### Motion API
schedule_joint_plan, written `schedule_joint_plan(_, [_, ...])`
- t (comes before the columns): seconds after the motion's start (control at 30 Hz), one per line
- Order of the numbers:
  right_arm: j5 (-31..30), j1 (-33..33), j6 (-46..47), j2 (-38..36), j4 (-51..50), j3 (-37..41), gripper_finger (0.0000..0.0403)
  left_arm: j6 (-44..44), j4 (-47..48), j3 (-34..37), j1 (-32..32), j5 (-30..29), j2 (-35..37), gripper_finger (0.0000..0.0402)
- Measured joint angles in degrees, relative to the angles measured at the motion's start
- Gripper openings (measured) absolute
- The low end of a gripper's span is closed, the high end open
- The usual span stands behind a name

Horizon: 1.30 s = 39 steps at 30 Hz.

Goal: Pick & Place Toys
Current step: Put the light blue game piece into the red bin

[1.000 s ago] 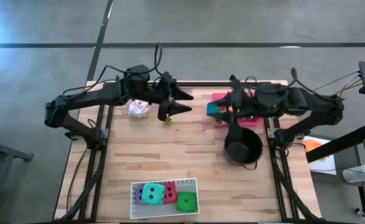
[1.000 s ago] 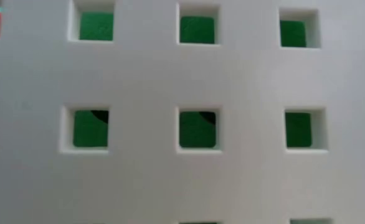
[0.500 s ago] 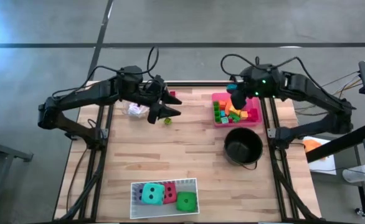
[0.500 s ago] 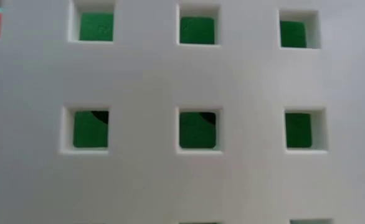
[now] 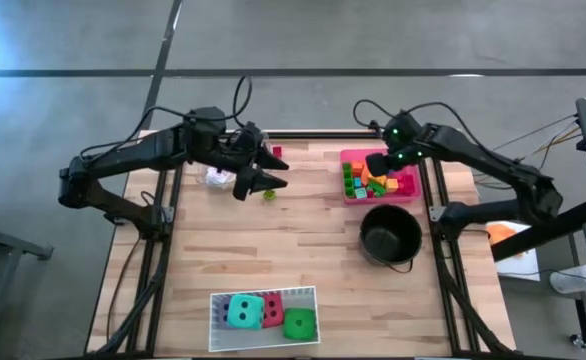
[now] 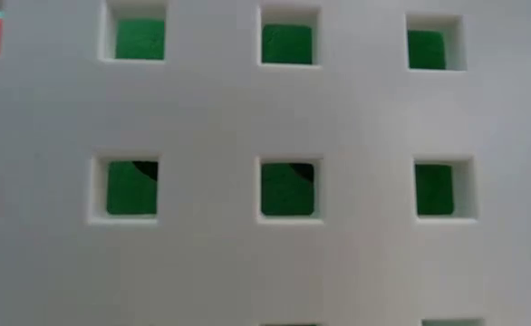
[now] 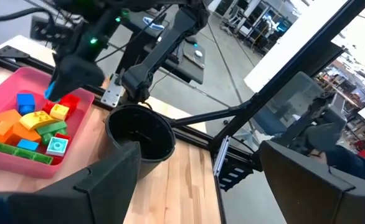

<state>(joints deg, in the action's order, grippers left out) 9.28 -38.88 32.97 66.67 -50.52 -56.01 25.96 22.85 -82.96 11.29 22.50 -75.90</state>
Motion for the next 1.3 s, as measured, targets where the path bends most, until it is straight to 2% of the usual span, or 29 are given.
schedule_joint_plan(0.23, [3.24, -4.61, -4.09, 5.82, -0.81, -0.25, 0.0128, 0.02, 0.16, 0.0, 0.0, -0.01, 0.0, 0.0331])
schedule_joint_plan(0.43, [2.77, -8.21, -9.02, 12.41, -6.37, -5.08, 0.0128, 0.04, 0.41, 0.0, 0.0, -0.02, 0.0, 0.0331])
schedule_joint_plan(0.67, [2.59, -10.45, -11.13, 17.09, -7.08, -3.7, 0.0128, 0.21, 1.73, 0.0, 0.0, -1.63, -0.02, 0.0331])
schedule_joint_plan(0.83, [-0.54, -10.72, -11.21, 18.44, -6.43, -0.4, 0.0128, 0.2, 1.91, 0.0, 0.0, -2.14, -0.02, 0.0331])
schedule_joint_plan(1.03, [-0.46, -10.61, -11.83, 18.17, -5.69, 3.0, 0.0128, 0.17, 1.91, 0.0, 0.0, -2.16, -0.02, 0.0331])
schedule_joint_plan(1.3, [-0.42, -10.63, -13.26, 17.82, -3.45, 3.28, 0.0128, 0.02, 1.91, 0.0, 0.0, -3.67, -0.02, 0.0331])
